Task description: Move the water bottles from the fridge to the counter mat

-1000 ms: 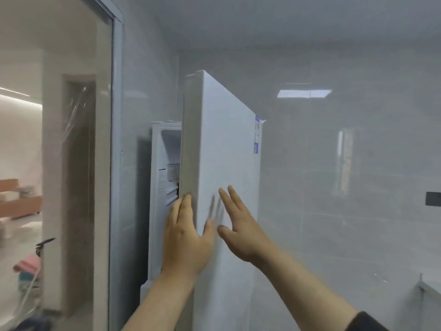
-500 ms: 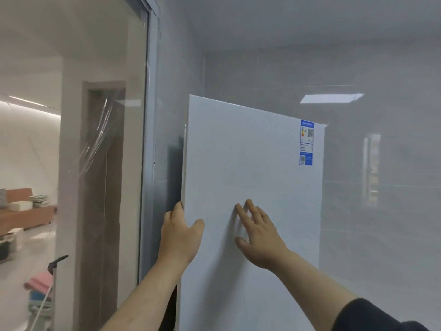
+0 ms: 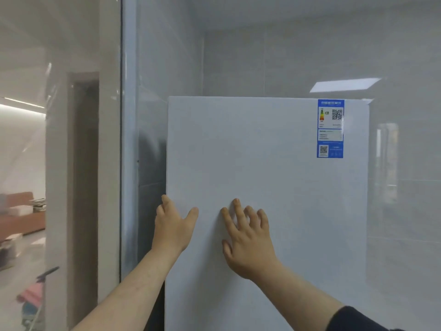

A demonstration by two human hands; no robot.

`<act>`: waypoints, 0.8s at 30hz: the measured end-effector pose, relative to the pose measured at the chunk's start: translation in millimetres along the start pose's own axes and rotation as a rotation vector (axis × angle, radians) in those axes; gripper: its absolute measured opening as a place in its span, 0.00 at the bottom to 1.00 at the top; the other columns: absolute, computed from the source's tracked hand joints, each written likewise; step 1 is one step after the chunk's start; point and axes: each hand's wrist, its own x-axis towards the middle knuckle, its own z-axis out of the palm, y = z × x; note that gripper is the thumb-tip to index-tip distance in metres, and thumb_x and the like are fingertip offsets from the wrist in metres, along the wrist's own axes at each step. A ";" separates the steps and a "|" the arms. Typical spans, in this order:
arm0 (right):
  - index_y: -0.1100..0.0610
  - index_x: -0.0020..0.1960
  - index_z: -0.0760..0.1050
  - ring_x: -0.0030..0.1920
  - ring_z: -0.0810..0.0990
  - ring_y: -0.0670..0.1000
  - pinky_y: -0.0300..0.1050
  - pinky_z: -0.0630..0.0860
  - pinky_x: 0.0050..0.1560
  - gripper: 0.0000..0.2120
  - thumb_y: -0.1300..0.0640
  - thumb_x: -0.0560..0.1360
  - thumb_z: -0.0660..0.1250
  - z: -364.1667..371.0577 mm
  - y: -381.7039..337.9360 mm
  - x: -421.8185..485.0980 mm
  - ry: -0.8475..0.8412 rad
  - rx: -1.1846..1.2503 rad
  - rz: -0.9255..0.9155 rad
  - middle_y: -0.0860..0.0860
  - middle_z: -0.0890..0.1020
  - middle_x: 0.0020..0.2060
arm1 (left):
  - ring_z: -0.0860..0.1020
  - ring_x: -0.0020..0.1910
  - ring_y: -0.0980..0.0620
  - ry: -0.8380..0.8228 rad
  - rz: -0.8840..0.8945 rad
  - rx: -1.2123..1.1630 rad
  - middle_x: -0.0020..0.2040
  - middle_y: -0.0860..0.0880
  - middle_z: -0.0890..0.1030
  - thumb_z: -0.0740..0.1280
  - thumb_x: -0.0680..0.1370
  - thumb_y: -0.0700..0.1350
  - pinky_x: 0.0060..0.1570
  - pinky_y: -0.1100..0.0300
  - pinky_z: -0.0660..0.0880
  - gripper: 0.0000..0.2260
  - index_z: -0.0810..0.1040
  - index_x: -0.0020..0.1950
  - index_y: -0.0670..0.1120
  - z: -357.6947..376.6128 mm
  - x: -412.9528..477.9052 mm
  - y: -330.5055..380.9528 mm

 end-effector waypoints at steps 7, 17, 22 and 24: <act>0.56 0.71 0.72 0.61 0.76 0.65 0.65 0.67 0.63 0.32 0.48 0.68 0.66 28.2 19.1 27.1 0.020 -0.055 -0.033 0.60 0.71 0.73 | 0.61 0.73 0.37 0.024 0.033 -0.036 0.75 0.35 0.59 0.66 0.77 0.54 0.68 0.48 0.61 0.41 0.46 0.79 0.40 35.1 48.2 -18.1; 0.54 0.73 0.70 0.64 0.74 0.65 0.65 0.65 0.66 0.34 0.46 0.69 0.66 36.9 16.8 28.5 0.075 -0.134 -0.002 0.59 0.69 0.74 | 0.56 0.76 0.39 -0.017 0.121 -0.041 0.77 0.37 0.54 0.66 0.77 0.54 0.71 0.47 0.58 0.43 0.41 0.79 0.41 42.0 59.8 -38.6; 0.53 0.72 0.70 0.64 0.73 0.64 0.64 0.67 0.65 0.34 0.46 0.67 0.66 25.1 11.6 31.3 -0.062 -0.160 0.060 0.59 0.68 0.75 | 0.60 0.74 0.40 -0.119 0.065 -0.101 0.77 0.39 0.56 0.67 0.76 0.52 0.70 0.47 0.61 0.40 0.46 0.79 0.43 30.7 66.0 -43.3; 0.53 0.72 0.70 0.65 0.73 0.64 0.61 0.69 0.66 0.31 0.48 0.69 0.65 6.7 7.4 33.9 -0.121 -0.143 0.051 0.58 0.66 0.76 | 0.68 0.68 0.38 -0.129 0.065 -0.077 0.72 0.38 0.63 0.67 0.73 0.53 0.66 0.45 0.67 0.36 0.57 0.75 0.43 24.8 67.7 -43.1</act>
